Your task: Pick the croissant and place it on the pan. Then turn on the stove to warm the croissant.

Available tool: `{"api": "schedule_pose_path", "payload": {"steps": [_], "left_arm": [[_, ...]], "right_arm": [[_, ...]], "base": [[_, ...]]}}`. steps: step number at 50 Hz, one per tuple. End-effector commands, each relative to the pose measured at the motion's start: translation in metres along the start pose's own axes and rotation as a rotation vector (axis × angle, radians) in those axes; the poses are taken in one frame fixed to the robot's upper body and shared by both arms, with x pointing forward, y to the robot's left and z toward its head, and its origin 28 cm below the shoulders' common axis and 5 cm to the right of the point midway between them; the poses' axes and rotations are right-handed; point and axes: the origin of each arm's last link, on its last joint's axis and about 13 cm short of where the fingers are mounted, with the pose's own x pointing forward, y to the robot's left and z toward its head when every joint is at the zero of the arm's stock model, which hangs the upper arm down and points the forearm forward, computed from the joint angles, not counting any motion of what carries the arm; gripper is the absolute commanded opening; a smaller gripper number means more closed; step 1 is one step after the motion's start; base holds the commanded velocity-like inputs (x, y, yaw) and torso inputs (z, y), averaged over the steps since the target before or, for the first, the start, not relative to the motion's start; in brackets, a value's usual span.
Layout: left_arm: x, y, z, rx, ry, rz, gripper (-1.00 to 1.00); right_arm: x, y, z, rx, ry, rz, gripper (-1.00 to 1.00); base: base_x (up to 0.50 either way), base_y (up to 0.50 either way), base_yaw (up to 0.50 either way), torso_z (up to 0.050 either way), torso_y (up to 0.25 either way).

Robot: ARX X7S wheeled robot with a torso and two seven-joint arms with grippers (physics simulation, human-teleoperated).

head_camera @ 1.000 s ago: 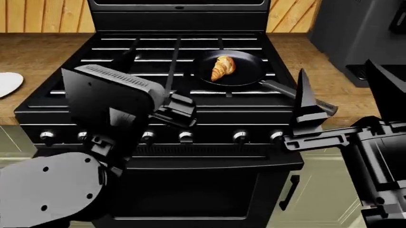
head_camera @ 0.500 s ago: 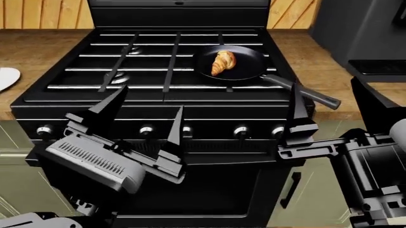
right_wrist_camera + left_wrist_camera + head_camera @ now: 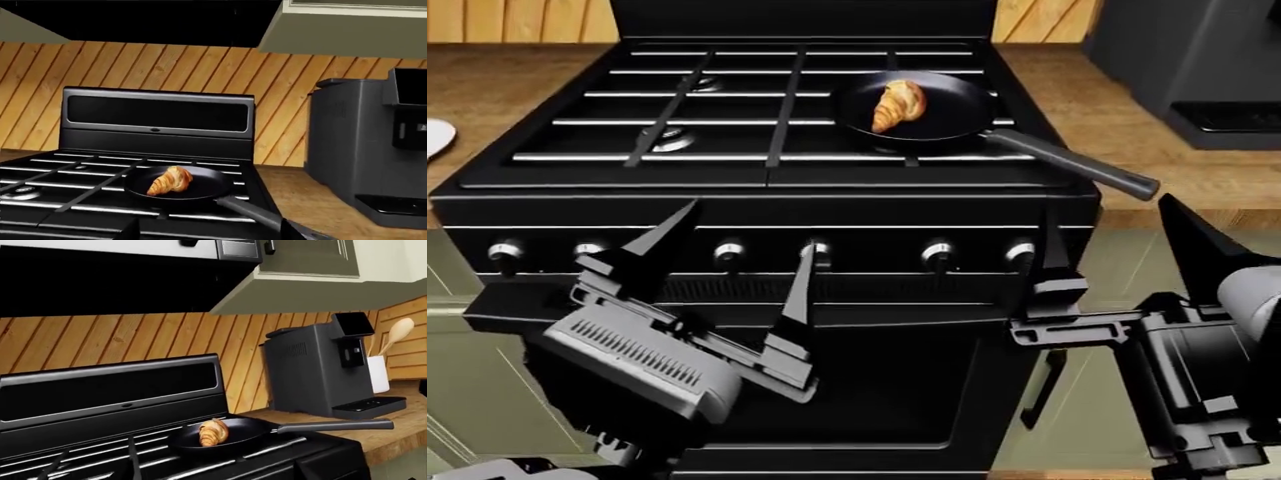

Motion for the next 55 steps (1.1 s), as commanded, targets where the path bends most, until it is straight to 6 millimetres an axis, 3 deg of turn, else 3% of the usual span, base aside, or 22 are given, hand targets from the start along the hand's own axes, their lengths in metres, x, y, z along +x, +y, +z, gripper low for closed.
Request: {"api": "schedule_pose_path", "payload": {"steps": [1,55], "left_arm": [[-0.001,-0.002,-0.002,0.006,0.011,-0.008,1.00],[-0.002,0.000,-0.009,-0.032,0.042,-0.008,1.00]], "right_arm": [[-0.003,-0.001,-0.008,-0.017,0.040,-0.025,1.00],[0.006,-0.006,-0.019,0.000,0.140,-0.152,1.00]], "base": [[0.00,0.00,0.00,-0.050,0.000],[0.00,0.00,0.00,-0.050,0.000]]}}
